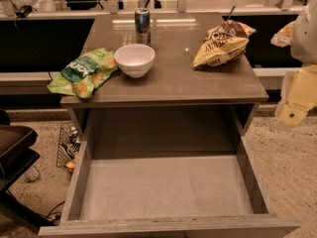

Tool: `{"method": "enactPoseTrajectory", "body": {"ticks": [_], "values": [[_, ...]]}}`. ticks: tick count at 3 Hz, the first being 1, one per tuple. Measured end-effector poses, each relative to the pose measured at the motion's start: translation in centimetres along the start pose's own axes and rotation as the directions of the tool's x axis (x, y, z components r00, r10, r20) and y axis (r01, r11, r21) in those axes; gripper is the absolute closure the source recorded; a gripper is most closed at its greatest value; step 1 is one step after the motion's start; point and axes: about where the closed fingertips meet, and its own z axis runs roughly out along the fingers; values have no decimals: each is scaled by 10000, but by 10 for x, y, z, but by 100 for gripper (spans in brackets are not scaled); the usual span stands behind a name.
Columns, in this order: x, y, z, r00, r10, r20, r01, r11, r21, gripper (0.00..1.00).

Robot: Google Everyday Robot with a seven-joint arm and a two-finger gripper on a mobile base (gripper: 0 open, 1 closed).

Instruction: Place brown chip bag into top drawer

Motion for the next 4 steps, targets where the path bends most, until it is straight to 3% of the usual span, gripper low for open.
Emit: {"method": "enactPoseTrajectory", "body": {"ticks": [1, 2, 3, 4], "values": [[0, 0, 0, 10000, 0, 0, 0, 10000, 0, 0], [2, -11, 0, 9981, 560, 243, -573, 9968, 553, 0], [6, -71, 15, 9718, 1877, 1426, -2130, 9584, 1898, 0], [4, -132, 20, 9360, 2444, 2532, -3107, 9119, 2682, 0]]}}
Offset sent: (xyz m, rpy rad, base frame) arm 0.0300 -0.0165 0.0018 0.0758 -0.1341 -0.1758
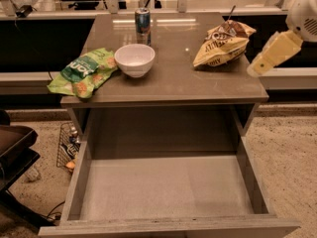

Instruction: Place brown chip bag into top drawer

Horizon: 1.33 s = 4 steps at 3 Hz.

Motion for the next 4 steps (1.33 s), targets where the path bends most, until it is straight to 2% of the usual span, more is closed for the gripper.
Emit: {"method": "enactPoseTrajectory", "body": {"ticks": [1, 2, 3, 4], "values": [[-17, -55, 15, 9858, 1675, 109, -1678, 9815, 928, 0], [-17, -55, 15, 9875, 1575, 99, -1577, 9832, 923, 0], [-23, -66, 34, 9774, 2034, 575, -2087, 9717, 1103, 0], [-29, -93, 74, 9679, 2392, 767, -2478, 9594, 1346, 0]]}}
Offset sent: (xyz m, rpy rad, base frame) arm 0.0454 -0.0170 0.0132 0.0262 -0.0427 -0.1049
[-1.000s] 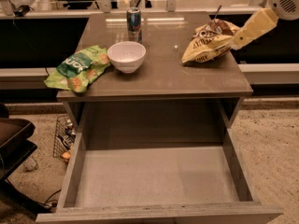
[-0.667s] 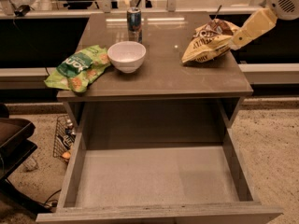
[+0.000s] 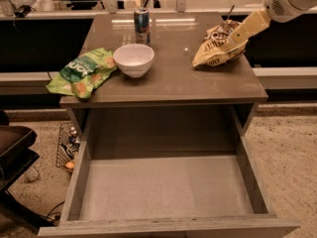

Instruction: Place brown chip bag into top drawer

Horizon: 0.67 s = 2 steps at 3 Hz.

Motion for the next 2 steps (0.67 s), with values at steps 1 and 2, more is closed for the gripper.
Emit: {"method": "enactPoseTrajectory", "body": {"ticks": [1, 2], "values": [[-12, -21, 44, 9997, 216, -60, -214, 9995, 225, 0], [-19, -36, 81, 9976, 643, -270, -640, 9979, 119, 0]]}}
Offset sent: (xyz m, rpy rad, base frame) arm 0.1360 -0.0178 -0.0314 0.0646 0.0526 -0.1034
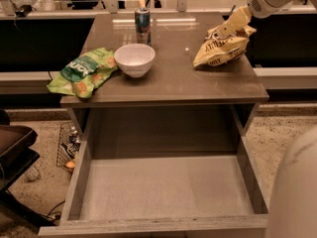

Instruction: Place brown chip bag into top drawer

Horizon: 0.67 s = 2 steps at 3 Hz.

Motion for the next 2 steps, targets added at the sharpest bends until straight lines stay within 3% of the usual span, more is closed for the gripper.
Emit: {"method": "enactPoseTrajectory", "body": {"ticks": [1, 2], "values": [[6, 2, 40, 9937, 859, -720, -893, 9949, -467, 0], [21, 10, 65, 9729, 1766, -1495, -1930, 9758, -1029, 0]]}}
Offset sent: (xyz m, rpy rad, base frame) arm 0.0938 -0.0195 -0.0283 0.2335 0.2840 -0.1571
